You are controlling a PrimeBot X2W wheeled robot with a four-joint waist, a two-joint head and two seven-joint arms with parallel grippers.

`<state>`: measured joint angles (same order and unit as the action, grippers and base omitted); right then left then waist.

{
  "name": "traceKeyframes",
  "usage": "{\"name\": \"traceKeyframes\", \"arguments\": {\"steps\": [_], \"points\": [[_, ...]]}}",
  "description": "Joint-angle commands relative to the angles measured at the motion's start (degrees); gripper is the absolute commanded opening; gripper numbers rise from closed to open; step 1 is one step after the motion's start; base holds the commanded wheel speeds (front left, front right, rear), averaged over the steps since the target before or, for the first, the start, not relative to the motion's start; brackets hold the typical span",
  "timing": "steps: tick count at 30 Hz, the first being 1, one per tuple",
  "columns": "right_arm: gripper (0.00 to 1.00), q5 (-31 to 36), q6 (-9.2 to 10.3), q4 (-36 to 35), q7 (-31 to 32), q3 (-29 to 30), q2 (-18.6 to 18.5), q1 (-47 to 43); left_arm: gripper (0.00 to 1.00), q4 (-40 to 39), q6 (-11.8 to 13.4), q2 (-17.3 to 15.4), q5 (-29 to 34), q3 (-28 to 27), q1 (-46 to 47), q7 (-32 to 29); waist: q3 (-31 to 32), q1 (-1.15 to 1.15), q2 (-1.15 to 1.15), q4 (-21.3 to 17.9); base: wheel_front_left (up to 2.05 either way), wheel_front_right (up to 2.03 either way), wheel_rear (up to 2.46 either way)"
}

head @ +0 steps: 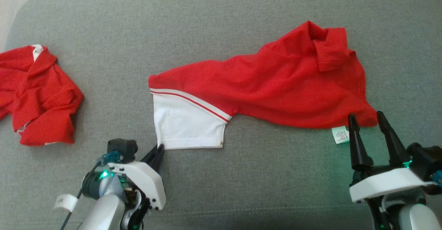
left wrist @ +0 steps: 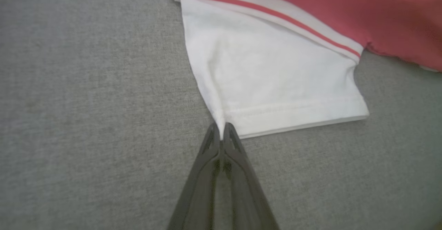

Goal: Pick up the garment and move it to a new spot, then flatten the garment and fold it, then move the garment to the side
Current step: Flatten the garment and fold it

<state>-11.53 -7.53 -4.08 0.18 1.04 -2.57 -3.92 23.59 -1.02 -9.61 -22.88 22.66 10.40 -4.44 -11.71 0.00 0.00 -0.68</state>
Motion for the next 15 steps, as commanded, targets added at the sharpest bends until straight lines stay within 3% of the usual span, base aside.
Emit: {"name": "traceKeyframes", "arguments": {"steps": [1,15], "points": [[1.0,0.1,0.04,-1.6,0.6,-0.7,-0.3,1.5,0.0,-0.7,-0.1,-0.5,-0.4,-1.7,1.8,0.1,0.1,0.0,0.0,-0.1,0.0,0.0,0.0],[1.0,-0.2,0.04,5.2,11.8,8.7,-5.6,2.5,0.0,-2.1,0.0,-0.8,-0.2,-1.0,3.6,1.9,-2.2,0.0,0.0,0.4,0.0,0.0,0.0]]}}
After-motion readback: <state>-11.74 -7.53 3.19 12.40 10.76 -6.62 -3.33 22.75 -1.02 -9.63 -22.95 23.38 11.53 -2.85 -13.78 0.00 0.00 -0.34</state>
